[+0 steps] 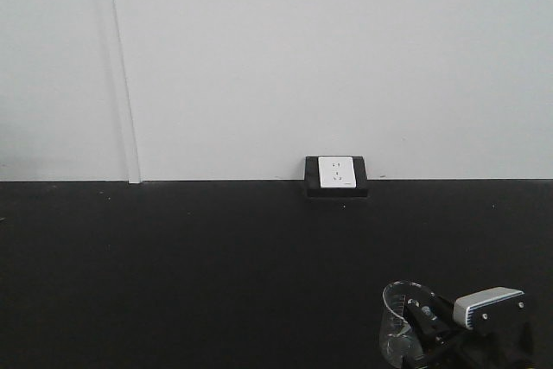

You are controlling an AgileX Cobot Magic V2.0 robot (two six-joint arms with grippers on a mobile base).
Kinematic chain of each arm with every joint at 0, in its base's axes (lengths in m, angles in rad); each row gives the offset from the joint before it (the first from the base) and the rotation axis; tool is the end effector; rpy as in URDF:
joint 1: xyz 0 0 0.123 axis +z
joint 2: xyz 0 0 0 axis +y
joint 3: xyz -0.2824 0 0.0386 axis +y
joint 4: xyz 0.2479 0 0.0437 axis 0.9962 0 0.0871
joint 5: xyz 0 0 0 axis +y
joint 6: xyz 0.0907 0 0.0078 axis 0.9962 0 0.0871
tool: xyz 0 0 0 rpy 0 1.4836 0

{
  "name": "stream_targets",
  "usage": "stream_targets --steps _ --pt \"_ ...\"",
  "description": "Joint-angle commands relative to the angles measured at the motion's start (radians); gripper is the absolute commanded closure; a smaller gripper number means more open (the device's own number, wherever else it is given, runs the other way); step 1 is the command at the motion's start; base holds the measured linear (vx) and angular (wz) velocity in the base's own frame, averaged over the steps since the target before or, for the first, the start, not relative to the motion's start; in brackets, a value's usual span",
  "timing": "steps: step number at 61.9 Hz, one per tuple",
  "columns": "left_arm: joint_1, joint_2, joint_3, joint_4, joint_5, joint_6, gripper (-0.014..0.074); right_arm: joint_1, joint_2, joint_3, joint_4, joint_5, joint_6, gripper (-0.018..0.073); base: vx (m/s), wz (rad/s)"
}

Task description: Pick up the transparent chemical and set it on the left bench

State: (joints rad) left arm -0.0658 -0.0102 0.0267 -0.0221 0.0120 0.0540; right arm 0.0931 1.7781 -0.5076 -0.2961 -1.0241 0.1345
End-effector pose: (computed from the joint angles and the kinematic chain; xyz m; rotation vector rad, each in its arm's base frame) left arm 0.0566 -0.0038 0.2035 0.0741 1.5103 -0.0274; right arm 0.2943 0.0502 0.1517 -0.2848 1.7287 0.2716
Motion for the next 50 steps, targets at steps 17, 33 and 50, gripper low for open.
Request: stream_targets --steps 17,33,50 --pt "-0.002 -0.019 0.016 -0.001 -0.078 -0.008 0.0600 -0.006 -0.080 -0.021 0.010 -0.073 -0.010 0.0568 0.00 0.00" --pt "-0.002 -0.019 0.016 -0.001 -0.078 -0.008 0.0600 -0.006 -0.419 -0.021 0.000 0.191 -0.002 0.0567 0.00 0.00" --pt "-0.002 -0.019 0.016 -0.001 -0.078 -0.008 0.0600 -0.006 -0.934 0.042 -0.097 0.702 0.187 0.0567 0.00 0.00"
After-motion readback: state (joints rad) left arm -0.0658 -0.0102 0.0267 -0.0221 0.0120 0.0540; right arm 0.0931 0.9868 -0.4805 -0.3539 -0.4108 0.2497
